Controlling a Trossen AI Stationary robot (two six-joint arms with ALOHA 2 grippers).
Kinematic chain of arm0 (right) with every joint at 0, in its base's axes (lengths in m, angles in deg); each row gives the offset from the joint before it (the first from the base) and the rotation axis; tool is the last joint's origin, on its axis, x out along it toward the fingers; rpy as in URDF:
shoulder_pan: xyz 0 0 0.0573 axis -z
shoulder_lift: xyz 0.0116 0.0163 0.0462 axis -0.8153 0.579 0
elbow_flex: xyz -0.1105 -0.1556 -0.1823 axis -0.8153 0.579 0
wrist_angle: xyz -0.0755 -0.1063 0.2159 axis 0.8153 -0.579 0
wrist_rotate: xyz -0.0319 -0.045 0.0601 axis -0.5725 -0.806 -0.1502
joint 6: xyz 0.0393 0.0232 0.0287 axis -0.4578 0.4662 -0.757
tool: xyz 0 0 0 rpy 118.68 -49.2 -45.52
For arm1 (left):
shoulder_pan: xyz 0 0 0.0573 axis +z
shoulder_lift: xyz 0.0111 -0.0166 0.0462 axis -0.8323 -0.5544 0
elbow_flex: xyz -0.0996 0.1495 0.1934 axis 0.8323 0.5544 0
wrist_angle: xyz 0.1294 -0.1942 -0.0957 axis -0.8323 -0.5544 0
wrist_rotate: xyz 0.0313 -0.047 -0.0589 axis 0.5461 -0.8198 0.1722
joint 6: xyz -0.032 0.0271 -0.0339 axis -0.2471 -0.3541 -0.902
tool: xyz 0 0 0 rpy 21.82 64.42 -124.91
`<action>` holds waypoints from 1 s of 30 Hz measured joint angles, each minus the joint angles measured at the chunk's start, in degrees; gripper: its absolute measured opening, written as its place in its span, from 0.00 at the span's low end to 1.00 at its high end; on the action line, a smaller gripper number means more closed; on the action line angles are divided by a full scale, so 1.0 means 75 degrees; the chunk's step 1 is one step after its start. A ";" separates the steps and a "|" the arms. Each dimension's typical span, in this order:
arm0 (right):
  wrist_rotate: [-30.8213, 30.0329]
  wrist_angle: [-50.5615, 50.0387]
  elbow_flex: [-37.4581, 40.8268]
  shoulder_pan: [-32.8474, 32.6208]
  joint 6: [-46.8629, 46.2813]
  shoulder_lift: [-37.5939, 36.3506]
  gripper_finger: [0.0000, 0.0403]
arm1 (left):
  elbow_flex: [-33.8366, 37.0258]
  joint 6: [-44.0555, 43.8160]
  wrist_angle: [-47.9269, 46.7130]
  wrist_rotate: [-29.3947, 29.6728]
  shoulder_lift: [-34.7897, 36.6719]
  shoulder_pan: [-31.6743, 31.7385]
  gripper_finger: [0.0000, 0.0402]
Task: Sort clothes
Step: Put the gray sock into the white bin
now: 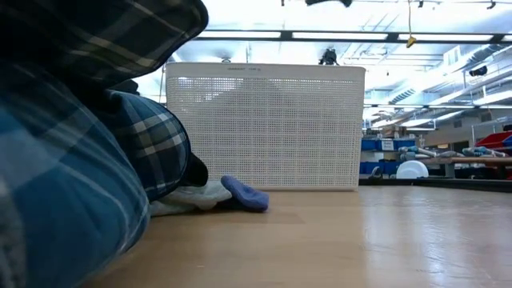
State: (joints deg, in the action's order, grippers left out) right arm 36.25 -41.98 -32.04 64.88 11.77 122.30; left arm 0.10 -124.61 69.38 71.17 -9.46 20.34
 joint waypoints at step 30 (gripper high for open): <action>-0.2698 0.8256 0.9608 -0.3870 -0.4492 -0.0973 0.39 | -0.0098 0.1334 0.0036 -0.0110 -0.0009 0.0259 0.21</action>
State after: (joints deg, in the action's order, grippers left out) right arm 16.01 19.94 40.02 35.85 -21.92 115.00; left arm -0.64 -114.61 69.64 70.35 -9.52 22.29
